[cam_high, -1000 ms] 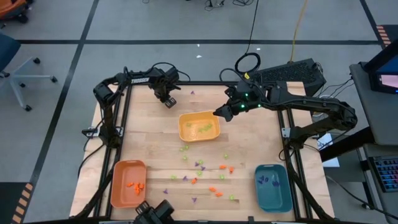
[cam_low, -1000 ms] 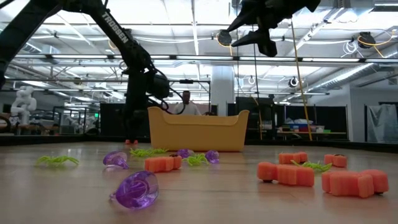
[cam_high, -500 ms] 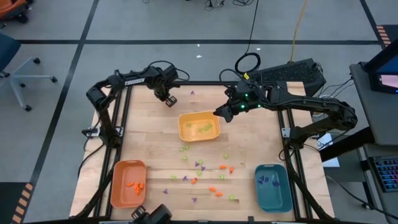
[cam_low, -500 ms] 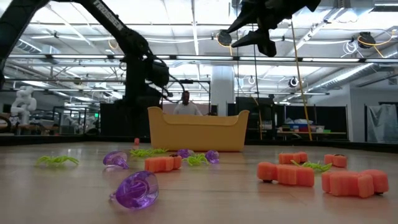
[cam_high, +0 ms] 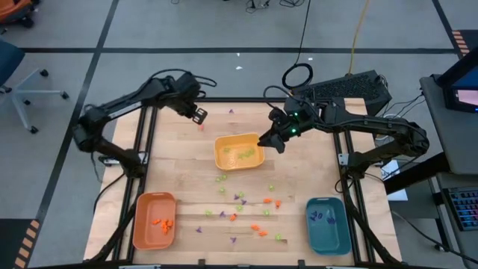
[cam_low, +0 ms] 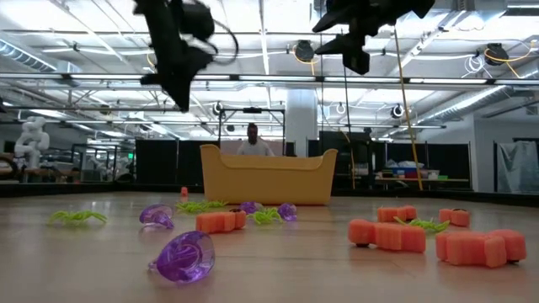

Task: Sort Halloween decoration
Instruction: Put the orange skeleton toy into the orange bin

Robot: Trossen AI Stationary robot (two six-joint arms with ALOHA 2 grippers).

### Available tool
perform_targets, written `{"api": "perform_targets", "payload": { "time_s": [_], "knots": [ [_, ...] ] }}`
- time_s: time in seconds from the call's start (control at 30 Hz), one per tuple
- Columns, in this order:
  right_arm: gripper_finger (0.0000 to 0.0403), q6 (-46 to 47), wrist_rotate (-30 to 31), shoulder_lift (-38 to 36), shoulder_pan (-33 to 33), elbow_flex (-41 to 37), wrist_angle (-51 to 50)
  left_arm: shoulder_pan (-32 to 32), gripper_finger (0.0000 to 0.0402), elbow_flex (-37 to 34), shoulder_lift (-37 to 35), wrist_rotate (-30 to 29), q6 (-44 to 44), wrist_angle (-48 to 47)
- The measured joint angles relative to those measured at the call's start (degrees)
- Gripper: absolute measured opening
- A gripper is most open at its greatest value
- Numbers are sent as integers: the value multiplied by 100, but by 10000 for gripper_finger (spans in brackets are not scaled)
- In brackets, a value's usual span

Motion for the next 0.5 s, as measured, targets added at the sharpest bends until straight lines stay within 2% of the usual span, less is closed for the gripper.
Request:
{"api": "perform_targets", "payload": {
  "time_s": [0.33,0.5],
  "knots": [
    [154,-417,-42,0,2,0,1,-1138,0,63,-1158,-141,-2057,-313],
    [154,-518,-205,0,2,0,-58,-1563,0,64,-1418,-419,-2502,-403]
  ]
}}
